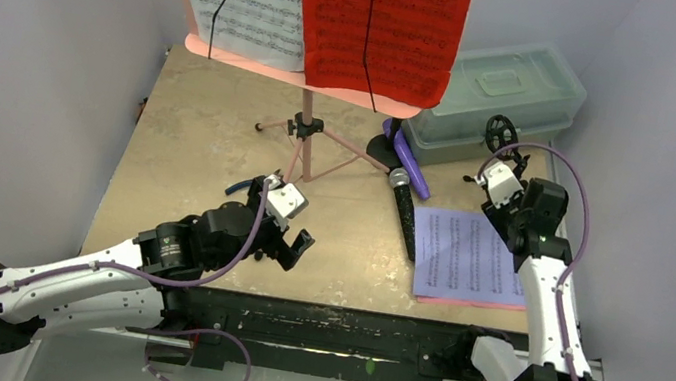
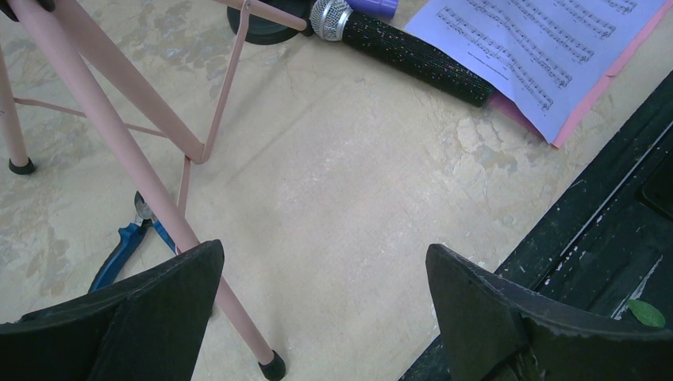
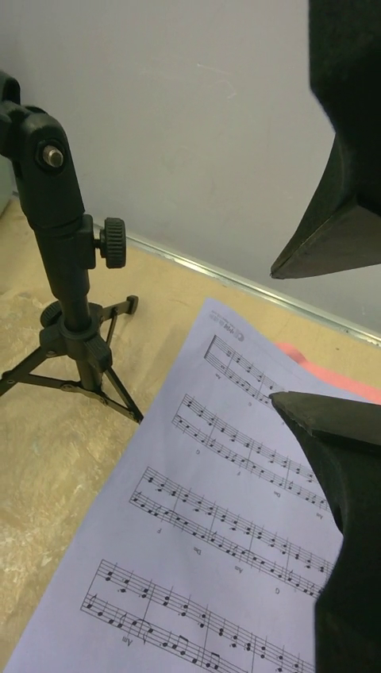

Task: Pack up the instrument practice props
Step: Place the sheet music at the center of the board.

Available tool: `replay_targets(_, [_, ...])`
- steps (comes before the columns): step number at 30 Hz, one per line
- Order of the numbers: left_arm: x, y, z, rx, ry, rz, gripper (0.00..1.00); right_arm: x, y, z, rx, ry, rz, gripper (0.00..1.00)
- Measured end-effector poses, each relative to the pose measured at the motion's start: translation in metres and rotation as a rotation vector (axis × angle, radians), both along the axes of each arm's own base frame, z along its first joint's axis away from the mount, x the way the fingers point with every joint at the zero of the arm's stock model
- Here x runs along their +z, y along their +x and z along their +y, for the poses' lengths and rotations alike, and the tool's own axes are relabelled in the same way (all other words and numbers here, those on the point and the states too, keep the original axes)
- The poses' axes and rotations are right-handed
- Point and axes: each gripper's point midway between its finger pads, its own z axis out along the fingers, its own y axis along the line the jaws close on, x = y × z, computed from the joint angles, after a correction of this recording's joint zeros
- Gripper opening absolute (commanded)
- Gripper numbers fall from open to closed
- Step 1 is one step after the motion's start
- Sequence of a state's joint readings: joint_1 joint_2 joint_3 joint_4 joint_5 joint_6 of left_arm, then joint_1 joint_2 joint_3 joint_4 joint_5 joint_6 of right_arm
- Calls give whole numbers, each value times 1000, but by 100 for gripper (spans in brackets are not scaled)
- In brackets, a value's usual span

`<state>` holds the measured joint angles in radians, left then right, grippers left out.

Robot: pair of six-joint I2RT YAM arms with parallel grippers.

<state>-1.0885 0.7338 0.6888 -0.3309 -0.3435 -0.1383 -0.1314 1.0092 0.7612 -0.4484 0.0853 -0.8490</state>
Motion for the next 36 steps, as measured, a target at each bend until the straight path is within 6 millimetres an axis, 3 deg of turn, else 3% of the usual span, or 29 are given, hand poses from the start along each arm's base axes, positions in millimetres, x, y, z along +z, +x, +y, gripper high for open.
replay_targets(8, [0,0,0,0,-1,0,99,8,-12,21,48,101,-32,66])
replay_targets(25, [21,-3,3,-7,-76,-37,99,39,-58,148,480,648,31,73])
replay_targets(36, [38,-6,-9,-43,-165,-44,99,63,-78,194,733,864,39,78])
